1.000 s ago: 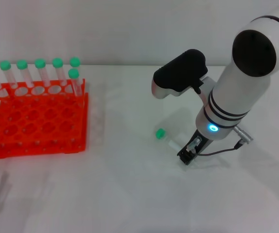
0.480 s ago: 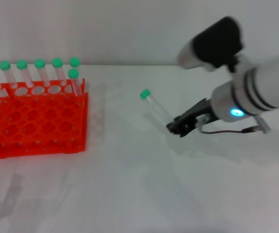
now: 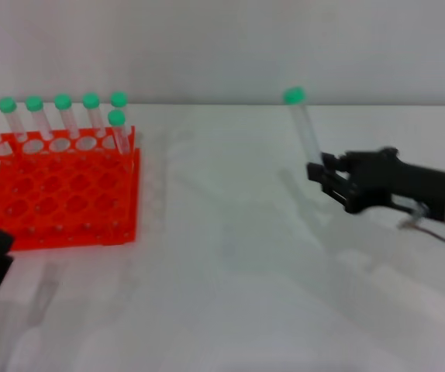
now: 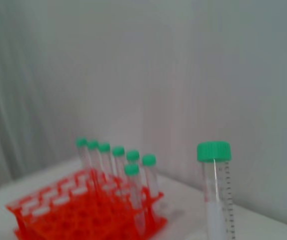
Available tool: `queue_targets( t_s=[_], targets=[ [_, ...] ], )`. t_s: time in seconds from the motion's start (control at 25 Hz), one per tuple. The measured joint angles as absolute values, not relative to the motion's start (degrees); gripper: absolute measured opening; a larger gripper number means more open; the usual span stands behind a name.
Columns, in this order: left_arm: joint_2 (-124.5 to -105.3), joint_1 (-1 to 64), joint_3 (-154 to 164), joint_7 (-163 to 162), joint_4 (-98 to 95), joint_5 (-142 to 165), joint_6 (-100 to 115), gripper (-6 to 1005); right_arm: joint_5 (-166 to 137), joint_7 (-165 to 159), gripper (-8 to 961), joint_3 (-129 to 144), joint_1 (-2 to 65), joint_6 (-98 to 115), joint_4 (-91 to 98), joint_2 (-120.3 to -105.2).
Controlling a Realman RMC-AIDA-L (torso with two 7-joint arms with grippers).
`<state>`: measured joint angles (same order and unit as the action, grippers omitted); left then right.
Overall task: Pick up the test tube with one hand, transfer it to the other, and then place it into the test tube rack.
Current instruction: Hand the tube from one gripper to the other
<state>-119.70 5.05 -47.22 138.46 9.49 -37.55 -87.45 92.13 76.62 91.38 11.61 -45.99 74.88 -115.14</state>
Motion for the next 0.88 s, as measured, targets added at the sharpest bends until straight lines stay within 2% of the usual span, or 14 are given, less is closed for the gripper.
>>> queue_targets(
  t_s=[0.16, 0.48, 0.72, 0.88],
  targets=[
    [-119.7, 6.4, -47.2, 137.9, 9.8, -36.2, -87.0, 852, 115.7, 100.8, 206, 88.0, 9.8, -56.0, 59.7, -115.06],
    [-119.5, 9.7, -43.5, 136.8, 12.2, -33.2, -85.6, 845, 144.8, 141.7, 213, 89.5, 13.0, -79.6, 24.2, -115.47],
    [-119.15, 18.3, -41.2, 137.0, 11.4, -20.1, -85.5, 843, 148.0, 147.5, 218, 94.7, 13.0, -80.4, 17.3, -115.58],
    [-119.49, 21.1, -41.1, 139.4, 12.6, -11.5, -85.3, 843, 148.0, 150.5, 221, 100.1, 13.0, -79.2, 17.0, -115.58]
  ],
)
